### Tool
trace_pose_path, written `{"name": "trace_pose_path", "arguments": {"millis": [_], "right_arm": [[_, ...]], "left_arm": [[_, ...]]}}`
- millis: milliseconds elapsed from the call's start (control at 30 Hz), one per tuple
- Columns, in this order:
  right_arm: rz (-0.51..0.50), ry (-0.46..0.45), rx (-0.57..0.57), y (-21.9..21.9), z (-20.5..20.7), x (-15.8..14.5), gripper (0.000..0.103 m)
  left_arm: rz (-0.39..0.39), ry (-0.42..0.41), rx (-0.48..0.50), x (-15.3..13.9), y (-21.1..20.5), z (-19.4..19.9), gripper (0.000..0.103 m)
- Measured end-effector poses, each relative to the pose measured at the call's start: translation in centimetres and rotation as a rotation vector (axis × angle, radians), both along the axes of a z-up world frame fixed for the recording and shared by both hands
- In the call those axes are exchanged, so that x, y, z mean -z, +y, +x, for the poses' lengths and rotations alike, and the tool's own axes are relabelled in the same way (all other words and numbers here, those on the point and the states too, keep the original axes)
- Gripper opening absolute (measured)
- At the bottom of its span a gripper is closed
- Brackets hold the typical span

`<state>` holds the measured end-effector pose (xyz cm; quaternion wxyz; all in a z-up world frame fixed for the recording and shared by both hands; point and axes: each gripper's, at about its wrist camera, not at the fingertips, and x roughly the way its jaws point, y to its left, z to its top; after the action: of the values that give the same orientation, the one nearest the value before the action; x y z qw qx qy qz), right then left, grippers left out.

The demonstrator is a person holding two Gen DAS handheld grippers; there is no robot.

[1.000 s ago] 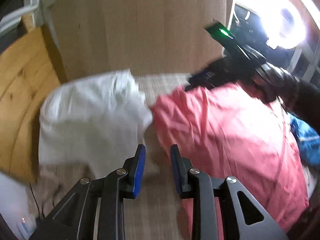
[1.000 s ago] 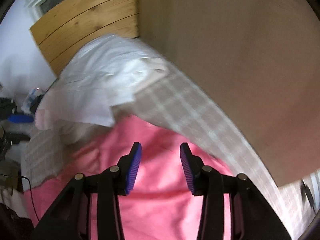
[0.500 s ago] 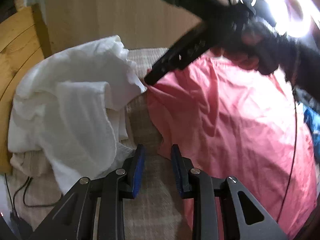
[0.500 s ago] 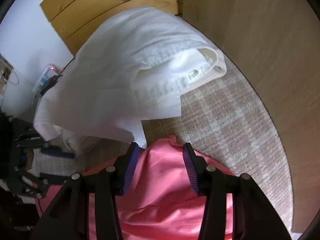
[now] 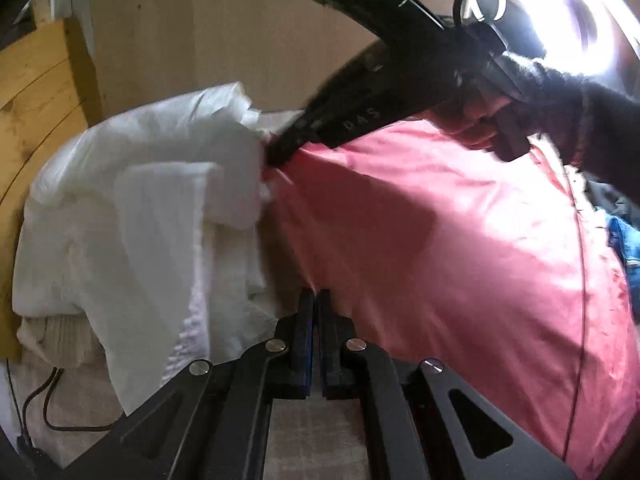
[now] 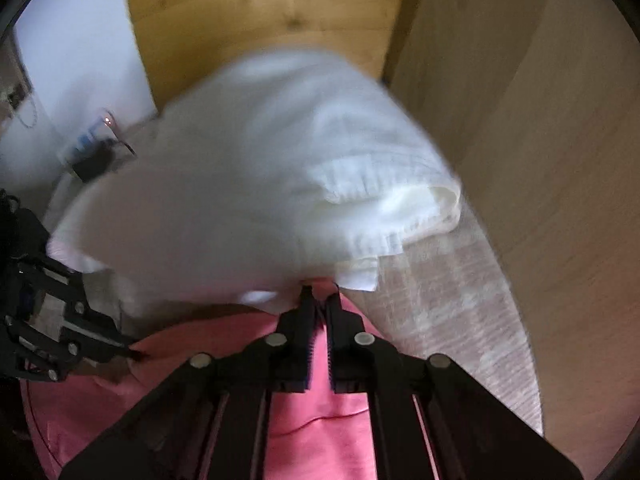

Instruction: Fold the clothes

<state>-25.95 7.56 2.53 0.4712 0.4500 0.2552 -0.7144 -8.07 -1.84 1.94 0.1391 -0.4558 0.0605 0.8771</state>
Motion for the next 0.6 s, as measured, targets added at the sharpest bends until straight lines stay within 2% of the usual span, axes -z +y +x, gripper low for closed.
{"name": "trace_pose_path", "arguments": {"millis": [67, 133, 333, 467, 600], "right_arm": [[0.082, -0.014, 0.059, 0.1, -1.1, 1.2, 0.025], [0.039, -0.001, 0.117, 1.9, -1.6, -0.2, 0.029], [-0.085, -0.005, 0.306, 9.1, -2.5, -5.7, 0.030], [-0.246, -0.069, 0.401, 13.9, 0.9, -10.6, 0.030], [-0.294, -0.035, 0.461, 18.5, 5.5, -14.2, 0.030]], "left_arm": [[0.003, -0.027, 0.003, 0.1, -0.1, -0.1, 0.006], [0.021, -0.031, 0.010, -0.7, -0.3, 0.3, 0.006], [0.080, 0.000, 0.041, -5.2, -2.3, 3.9, 0.008], [0.114, 0.002, 0.028, -7.9, -4.9, 7.4, 0.010], [0.143, -0.030, -0.042, -9.1, -7.7, 11.7, 0.010]]}}
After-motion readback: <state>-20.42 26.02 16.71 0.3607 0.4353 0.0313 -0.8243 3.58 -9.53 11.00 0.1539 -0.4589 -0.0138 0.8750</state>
